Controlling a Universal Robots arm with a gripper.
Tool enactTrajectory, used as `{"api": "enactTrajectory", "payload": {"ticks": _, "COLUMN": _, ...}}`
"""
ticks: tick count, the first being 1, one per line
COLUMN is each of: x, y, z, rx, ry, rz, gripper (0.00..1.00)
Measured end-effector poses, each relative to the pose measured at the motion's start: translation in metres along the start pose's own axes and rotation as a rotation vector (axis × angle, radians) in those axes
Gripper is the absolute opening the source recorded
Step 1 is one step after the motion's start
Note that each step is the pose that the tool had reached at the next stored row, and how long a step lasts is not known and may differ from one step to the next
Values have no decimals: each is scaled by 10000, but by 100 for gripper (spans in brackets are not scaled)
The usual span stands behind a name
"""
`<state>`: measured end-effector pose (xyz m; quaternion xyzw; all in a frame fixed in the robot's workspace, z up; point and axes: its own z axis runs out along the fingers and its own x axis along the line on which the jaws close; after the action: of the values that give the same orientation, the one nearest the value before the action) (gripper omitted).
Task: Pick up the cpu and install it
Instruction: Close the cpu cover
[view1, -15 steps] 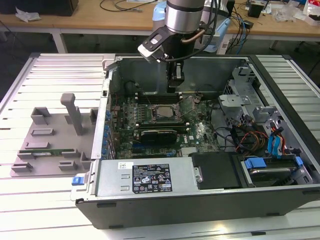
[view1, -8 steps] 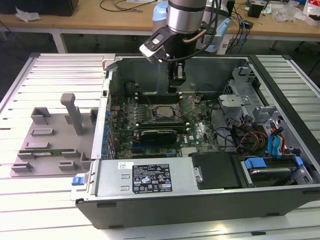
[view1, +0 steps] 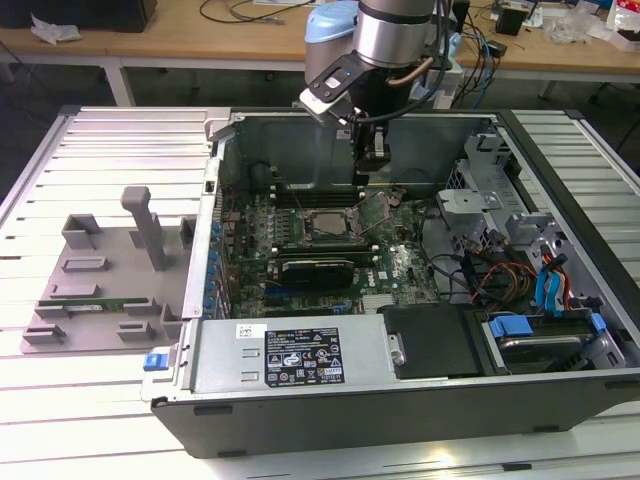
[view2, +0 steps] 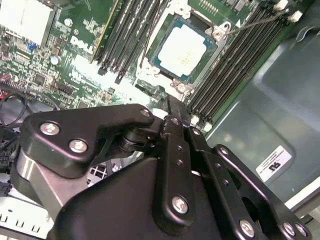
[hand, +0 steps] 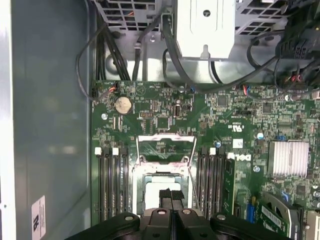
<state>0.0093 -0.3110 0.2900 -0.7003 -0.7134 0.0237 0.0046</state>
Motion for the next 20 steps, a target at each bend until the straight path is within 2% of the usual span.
{"api": "enactTrajectory", "payload": {"ticks": 4, "x": -2, "y": 76, "z": -3, "rx": 0, "ry": -12, "rz": 1, "gripper": 11}}
{"api": "enactTrajectory", "payload": {"ticks": 8, "x": -5, "y": 231, "z": -9, "rx": 7, "ry": -17, "rz": -1, "gripper": 11}}
{"api": "enactTrajectory", "payload": {"ticks": 10, "x": -5, "y": 270, "z": -10, "rx": 12, "ry": -16, "rz": 1, "gripper": 11}}
{"api": "enactTrajectory", "payload": {"ticks": 12, "x": -5, "y": 365, "z": -9, "rx": 27, "ry": -16, "rz": 0, "gripper": 11}}
{"api": "enactTrajectory", "payload": {"ticks": 16, "x": -4, "y": 442, "z": 0, "rx": 38, "ry": -18, "rz": 0, "gripper": 11}}
{"api": "enactTrajectory", "payload": {"ticks": 20, "x": 0, "y": 483, "z": 5, "rx": 40, "ry": -17, "rz": -1, "gripper": 11}}
